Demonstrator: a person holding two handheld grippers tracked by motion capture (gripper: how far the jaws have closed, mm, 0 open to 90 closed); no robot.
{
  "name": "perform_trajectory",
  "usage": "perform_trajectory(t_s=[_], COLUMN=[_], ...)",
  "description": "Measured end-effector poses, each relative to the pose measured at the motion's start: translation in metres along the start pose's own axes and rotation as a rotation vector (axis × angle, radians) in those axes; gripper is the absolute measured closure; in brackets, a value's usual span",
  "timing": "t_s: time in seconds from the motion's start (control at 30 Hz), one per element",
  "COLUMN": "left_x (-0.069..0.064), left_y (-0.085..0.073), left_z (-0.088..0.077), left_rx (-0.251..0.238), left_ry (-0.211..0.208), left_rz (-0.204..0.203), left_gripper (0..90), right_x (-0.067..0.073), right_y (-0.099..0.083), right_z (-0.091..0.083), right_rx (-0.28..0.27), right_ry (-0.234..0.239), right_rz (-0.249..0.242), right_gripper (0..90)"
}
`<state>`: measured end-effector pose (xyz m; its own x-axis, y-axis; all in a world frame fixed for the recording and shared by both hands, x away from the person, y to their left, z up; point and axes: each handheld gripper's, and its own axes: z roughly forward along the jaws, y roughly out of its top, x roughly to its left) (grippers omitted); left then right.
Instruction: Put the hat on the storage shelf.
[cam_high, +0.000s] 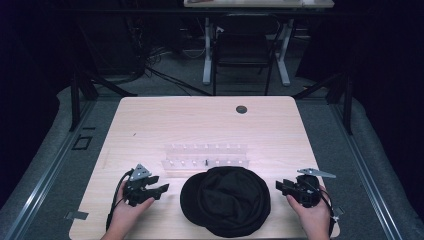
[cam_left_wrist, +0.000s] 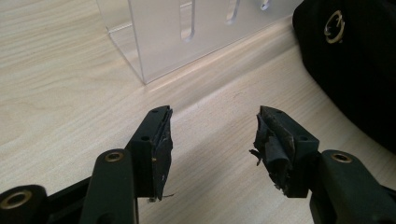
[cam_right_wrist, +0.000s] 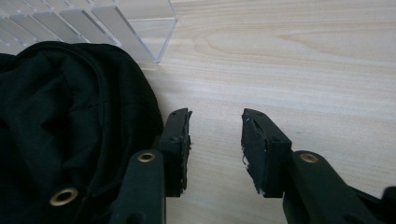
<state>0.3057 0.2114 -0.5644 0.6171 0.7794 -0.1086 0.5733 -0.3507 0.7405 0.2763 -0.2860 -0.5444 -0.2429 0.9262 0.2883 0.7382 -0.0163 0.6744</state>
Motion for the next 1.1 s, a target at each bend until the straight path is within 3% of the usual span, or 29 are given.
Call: perform_trajectory(t_s=[0.23, 0.27, 0.37, 0.47, 0.73, 0.93, 1.1], left_x=[-0.002, -0.002, -0.002, -0.001, -0.001, -0.002, -0.003], left_y=[0.001, 0.001, 0.001, 0.001, 0.001, 0.001, 0.001], left_z=[-0.001, -0.002, -0.002, -0.003, -0.003, -0.002, -0.002], left_rx=[-0.004, -0.003, -0.001, -0.009, -0.009, -0.005, -0.005], left_ry=[-0.008, -0.008, -0.010, -0.017, -0.024, -0.027, -0.027], left_rz=[-0.002, -0.001, -0.004, -0.005, -0.015, -0.013, -0.013], left_gripper=[45.6, 45.7, 45.7, 45.7, 45.7, 45.8, 45.8], right_x=[0.007, 0.012, 0.017, 0.026, 0.032, 0.040, 0.045], right_y=[0.003, 0.007, 0.009, 0.014, 0.026, 0.030, 0.032], right_z=[-0.004, -0.006, -0.007, -0.009, -0.012, -0.015, -0.010], right_rx=[0.038, 0.090, 0.120, 0.201, 0.302, 0.310, 0.318], right_ry=[-0.001, -0.006, -0.012, -0.016, -0.010, 0.041, 0.056], right_rz=[0.055, 0.052, 0.040, 0.031, 0.040, 0.051, 0.045], right_gripper=[60.3, 61.2, 61.4, 61.6, 63.7, 65.6, 68.9])
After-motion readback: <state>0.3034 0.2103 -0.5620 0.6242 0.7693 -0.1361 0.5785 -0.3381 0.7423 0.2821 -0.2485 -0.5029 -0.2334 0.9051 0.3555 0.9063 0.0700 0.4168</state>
